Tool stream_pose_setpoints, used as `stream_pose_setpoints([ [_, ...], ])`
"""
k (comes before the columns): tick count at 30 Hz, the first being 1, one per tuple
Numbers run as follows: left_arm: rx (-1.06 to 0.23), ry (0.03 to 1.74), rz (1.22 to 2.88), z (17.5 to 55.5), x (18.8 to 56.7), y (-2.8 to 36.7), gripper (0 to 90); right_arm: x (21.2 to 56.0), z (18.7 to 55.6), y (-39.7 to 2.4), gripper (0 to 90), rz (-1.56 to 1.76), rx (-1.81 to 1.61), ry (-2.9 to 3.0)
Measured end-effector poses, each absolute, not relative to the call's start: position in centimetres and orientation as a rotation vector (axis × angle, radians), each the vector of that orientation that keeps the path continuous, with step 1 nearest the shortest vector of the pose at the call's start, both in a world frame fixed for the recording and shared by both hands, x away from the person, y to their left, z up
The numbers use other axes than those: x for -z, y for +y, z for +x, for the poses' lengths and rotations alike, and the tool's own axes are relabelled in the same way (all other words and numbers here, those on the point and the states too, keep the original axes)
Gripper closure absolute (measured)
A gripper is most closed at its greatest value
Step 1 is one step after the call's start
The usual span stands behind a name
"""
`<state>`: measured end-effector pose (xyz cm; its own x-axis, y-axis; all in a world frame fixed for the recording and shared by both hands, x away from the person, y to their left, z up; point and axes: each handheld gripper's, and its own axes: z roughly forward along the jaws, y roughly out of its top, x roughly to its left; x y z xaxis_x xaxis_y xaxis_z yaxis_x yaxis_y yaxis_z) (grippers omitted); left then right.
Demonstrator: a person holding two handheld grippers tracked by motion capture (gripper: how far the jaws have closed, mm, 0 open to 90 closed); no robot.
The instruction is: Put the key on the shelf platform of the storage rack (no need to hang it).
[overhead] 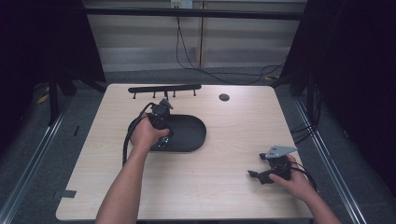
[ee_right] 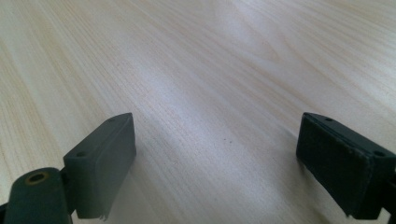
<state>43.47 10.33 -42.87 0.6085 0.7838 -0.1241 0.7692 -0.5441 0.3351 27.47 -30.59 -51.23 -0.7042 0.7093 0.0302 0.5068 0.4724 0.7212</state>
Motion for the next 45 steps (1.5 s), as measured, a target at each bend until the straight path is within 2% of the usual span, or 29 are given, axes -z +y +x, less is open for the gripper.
stream_pose_setpoints([
  [21,-0.067,1.197,2.447,41.8,41.7,11.9,35.5,51.2,27.4,-30.6,11.5,1.034,-1.064,2.452],
  [45,-0.086,1.149,2.426,39.2,41.2,14.3,30.3,51.2,27.4,-30.6,11.5,1.033,-1.065,2.452],
])
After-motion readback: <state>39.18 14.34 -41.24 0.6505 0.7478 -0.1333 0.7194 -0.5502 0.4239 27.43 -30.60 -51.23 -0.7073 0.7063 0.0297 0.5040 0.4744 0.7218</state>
